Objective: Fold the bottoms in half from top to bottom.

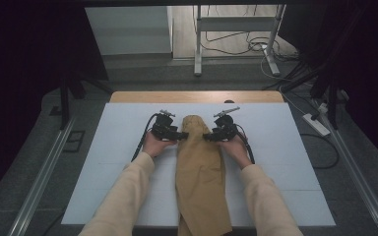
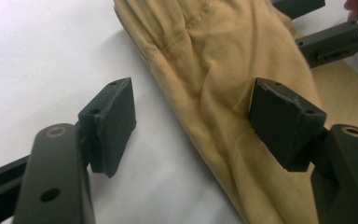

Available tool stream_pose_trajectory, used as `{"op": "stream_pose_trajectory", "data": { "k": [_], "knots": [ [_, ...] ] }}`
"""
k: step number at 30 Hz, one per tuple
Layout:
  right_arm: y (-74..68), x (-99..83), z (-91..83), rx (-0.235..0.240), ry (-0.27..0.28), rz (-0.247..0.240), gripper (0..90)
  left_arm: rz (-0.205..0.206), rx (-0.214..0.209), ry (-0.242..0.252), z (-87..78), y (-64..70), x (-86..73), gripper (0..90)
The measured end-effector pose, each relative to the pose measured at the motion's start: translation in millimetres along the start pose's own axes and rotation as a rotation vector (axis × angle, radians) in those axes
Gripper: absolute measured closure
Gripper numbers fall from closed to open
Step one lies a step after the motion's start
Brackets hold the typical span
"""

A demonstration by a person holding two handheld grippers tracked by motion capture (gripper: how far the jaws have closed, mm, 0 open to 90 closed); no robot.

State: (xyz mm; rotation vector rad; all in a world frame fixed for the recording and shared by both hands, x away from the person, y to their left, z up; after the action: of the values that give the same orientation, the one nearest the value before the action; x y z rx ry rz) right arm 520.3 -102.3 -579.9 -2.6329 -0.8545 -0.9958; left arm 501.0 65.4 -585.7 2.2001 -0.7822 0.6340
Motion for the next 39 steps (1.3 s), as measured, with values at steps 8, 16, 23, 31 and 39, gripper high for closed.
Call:
{"op": "stream_pose_trajectory", "data": {
  "k": [8, 16, 23, 31, 39],
  "knots": [
    [-4.5, 0.7, 2.2, 0.008, -0.002, -0.021, 48.5, 0.003, -0.016, -0.022, 7.0, 2.1, -3.3, 40.4],
    [-10.6, -0.6, 2.1, 0.050, -0.008, -0.033, 75.6, 0.017, -0.059, -0.059, 10.6, 10.5, -7.5, 76.6],
    [-12.2, 0.0, -1.0, 0.040, -0.012, -0.063, 82.0, 0.044, -0.066, -0.058, 7.7, 11.8, -7.1, 82.8],
    [-10.0, 6.1, -11.2, 0.032, 0.015, -0.083, 82.7, 0.090, -0.067, -0.035, -1.7, 18.6, 0.5, 84.3],
    [-9.1, 21.1, -25.0, 0.006, 0.072, -0.103, 83.0, 0.116, -0.060, -0.001, -16.0, 22.9, 15.2, 84.7]
  ]
}}
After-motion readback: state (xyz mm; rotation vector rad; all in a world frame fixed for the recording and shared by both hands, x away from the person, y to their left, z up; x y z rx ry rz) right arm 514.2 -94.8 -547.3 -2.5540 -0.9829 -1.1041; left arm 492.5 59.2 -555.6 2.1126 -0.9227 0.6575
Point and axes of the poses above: each handheld gripper's, and its own axes: z roughly forward along the jaws, x roughly out of its top, y roughly to its right, the point moved 8 cm from there along z, roughly forward along the jaws, and after that the axes turned 13 degrees about -x, right-handed, at the moved point
